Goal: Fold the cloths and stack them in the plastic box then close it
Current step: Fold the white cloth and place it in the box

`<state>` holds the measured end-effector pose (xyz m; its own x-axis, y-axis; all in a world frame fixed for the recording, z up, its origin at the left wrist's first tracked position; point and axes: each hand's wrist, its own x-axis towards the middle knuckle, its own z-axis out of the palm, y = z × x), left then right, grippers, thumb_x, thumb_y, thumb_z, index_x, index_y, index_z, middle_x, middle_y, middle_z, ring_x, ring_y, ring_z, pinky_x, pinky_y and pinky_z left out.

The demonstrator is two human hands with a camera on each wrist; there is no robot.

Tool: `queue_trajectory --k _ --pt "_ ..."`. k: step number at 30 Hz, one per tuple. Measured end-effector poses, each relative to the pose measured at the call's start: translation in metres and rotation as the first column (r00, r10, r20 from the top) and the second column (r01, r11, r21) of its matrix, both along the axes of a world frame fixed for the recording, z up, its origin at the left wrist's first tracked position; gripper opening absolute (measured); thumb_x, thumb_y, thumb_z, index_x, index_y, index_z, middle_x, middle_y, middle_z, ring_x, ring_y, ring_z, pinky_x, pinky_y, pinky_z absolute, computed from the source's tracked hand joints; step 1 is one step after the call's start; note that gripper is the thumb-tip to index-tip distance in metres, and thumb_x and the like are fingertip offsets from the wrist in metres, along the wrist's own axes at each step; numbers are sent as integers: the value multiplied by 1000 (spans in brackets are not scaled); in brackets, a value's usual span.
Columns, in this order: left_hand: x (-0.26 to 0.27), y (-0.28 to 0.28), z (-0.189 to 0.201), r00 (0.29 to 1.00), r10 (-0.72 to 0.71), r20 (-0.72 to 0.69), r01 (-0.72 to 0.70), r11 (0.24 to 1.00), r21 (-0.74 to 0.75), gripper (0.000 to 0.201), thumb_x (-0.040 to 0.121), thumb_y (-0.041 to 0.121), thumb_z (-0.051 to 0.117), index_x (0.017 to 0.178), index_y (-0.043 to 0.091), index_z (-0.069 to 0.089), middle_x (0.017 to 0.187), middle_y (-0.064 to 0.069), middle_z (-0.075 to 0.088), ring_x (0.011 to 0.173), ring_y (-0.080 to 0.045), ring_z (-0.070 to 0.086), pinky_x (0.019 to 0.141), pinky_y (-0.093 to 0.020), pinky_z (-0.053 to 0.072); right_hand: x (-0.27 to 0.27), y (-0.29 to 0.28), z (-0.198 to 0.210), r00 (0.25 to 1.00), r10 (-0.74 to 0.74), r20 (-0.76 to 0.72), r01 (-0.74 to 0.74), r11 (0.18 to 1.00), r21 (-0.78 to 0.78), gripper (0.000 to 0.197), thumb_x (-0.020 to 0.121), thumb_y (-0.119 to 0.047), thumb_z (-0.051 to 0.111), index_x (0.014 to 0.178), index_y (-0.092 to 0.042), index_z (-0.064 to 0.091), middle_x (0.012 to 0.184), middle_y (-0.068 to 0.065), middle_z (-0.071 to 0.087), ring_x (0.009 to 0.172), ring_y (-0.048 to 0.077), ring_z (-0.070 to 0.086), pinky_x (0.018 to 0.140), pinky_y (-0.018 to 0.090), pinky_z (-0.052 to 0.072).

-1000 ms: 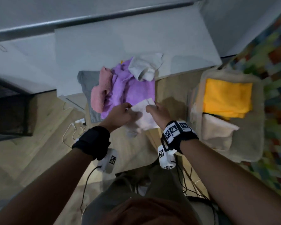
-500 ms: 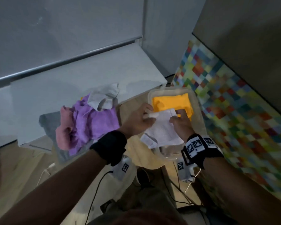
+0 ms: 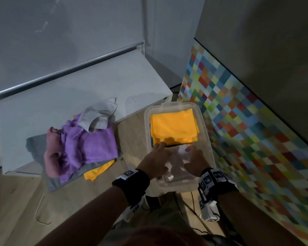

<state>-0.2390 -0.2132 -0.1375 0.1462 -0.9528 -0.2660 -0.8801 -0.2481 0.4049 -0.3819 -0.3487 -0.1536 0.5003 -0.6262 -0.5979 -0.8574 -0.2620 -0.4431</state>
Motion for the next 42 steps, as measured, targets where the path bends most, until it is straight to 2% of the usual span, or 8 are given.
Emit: queue_trajectory --k 5,9,13,16,21,26,39,42 --pt "8 -11 1 998 51 -45 -52 998 -29 46 76 29 73 119 17 62 121 -10 42 113 -32 40 98 -43 39 9 -2 3 994 105 -31 -108 990 -96 49 76 -25 70 116 -25 42 124 6 31 111 31 41 79 40 43" --pt "22 -16 6 986 86 -141 -91 995 -29 36 82 27 69 116 17 63 110 -9 49 106 -29 49 88 -36 41 24 -4 12 979 176 104 -177 984 0 27 76 -21 65 96 -20 47 86 -1 47 81 21 48 56 26 31" --pt "27 -10 6 986 103 -130 -111 992 -57 31 83 29 67 112 18 64 107 -7 49 105 -28 47 87 -39 44 33 2 15 925 343 163 -363 924 117 17 85 -7 62 89 -22 55 81 -10 50 75 11 48 69 32 40" --pt "28 -3 6 977 161 -140 -182 972 -151 24 86 32 63 106 18 63 104 -6 48 102 -28 47 84 -43 46 33 5 9 930 314 190 -337 935 106 11 90 -28 56 91 -28 66 79 -15 59 69 -1 50 65 27 42" --pt "52 14 10 929 299 -217 -353 893 -281 16 87 30 61 98 19 58 92 1 47 78 -19 54 66 -31 45 57 -3 20 978 54 203 -60 998 23 4 78 -25 64 76 -28 62 77 -1 64 73 18 60 60 31 44" --pt "96 43 15 863 475 -169 -504 828 -245 13 85 28 64 95 21 60 87 6 47 71 -9 51 60 -27 43 108 0 52 936 63 345 -112 986 125 5 83 -20 65 82 -17 62 70 1 56 60 20 50 56 30 38" --pt "194 149 -1 661 743 -109 -750 646 -145 16 82 11 67 97 10 66 87 -7 60 88 -26 58 77 -32 44 246 91 63 899 254 357 -346 912 222 10 79 -21 61 86 -14 63 70 -1 63 57 14 57 55 26 47" --pt "211 166 -10 626 773 -99 -780 618 -100 24 82 13 66 106 9 66 95 -11 59 95 -29 58 82 -34 44 264 112 47 906 274 323 -362 896 258 4 77 -23 60 81 -22 61 75 -1 67 70 19 64 69 32 51"
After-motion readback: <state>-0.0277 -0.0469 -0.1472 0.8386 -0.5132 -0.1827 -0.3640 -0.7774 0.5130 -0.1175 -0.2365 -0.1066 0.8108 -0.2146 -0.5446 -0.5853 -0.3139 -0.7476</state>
